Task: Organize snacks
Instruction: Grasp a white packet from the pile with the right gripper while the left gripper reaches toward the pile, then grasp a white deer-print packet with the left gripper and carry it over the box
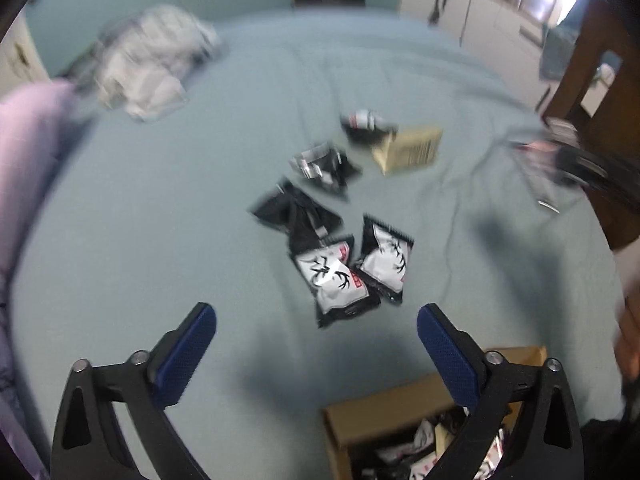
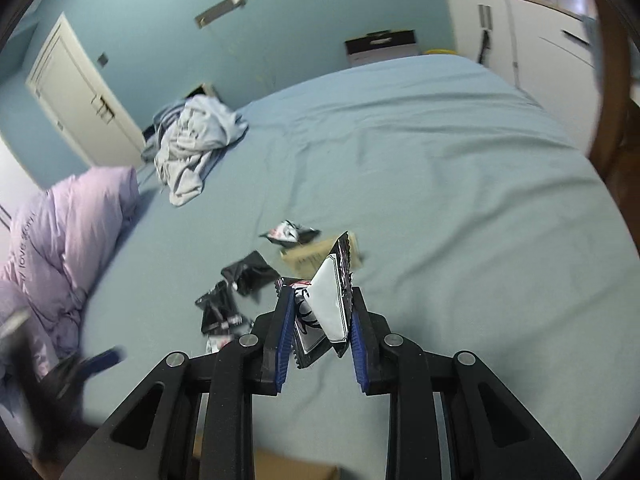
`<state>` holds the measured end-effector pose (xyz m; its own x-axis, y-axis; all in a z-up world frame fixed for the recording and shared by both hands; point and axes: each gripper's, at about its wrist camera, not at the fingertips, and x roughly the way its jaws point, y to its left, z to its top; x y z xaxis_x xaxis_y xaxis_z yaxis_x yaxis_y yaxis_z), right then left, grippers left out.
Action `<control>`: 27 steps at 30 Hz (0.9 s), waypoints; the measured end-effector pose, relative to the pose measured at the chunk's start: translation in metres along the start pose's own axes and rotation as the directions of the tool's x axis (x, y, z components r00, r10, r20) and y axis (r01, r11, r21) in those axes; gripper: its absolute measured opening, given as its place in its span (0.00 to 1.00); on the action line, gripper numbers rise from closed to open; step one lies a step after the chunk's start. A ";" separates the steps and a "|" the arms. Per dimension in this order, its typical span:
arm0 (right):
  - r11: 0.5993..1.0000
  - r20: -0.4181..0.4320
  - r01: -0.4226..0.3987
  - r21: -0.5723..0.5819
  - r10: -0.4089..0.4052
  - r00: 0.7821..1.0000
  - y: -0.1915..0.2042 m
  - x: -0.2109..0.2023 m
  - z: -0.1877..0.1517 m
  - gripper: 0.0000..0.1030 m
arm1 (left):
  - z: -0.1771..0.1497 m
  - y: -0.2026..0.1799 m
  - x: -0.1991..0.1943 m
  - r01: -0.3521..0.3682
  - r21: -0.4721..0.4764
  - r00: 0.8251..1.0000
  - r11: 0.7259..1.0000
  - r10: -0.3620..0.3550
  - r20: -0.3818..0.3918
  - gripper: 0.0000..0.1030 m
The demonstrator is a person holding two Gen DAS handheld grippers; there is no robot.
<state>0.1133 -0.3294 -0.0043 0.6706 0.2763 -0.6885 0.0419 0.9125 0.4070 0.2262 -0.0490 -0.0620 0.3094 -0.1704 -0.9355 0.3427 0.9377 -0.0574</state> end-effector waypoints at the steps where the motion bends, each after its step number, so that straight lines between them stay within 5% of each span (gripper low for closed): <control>1: 1.000 0.007 -0.005 0.005 0.005 1.000 -0.003 -0.009 -0.011 0.23 | 0.006 0.001 0.013 0.004 -0.007 0.999 1.000 -0.005 -0.045 0.83; 9: 0.996 0.059 -0.021 0.081 0.016 0.998 -0.030 -0.110 -0.104 0.23 | 0.028 0.020 0.070 0.046 -0.191 0.983 0.981 -0.079 -0.168 0.76; 11: 0.996 0.090 -0.009 0.088 0.001 0.996 -0.032 -0.131 -0.118 0.23 | 0.026 0.021 0.080 0.035 -0.200 0.979 0.979 -0.074 -0.189 0.59; 12: 0.996 0.095 -0.008 0.091 -0.001 0.996 -0.033 -0.138 -0.123 0.23 | 0.024 0.021 0.084 0.001 -0.199 0.978 0.980 -0.043 -0.204 0.38; 13: 0.996 0.095 -0.010 0.094 0.001 0.995 -0.033 -0.140 -0.126 0.23 | 0.022 0.021 0.084 -0.027 -0.191 0.979 0.981 -0.012 -0.202 0.37; 21: 0.999 -0.004 0.025 0.038 -0.025 1.000 -0.014 -0.102 -0.116 0.23 | 0.002 0.033 0.030 -0.058 -0.222 0.996 0.973 0.040 -0.085 0.33; 27: 0.997 -0.038 0.065 -0.032 -0.066 0.997 0.002 -0.094 -0.108 0.23 | -0.045 0.021 -0.034 0.007 -0.171 1.000 0.985 -0.002 0.026 0.32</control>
<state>-0.0300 -0.3213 -0.0039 0.6380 0.2267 -0.7359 0.0613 0.9377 0.3421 0.1831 -0.0100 -0.0467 0.3318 -0.1804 -0.9259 0.1881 0.9745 -0.1225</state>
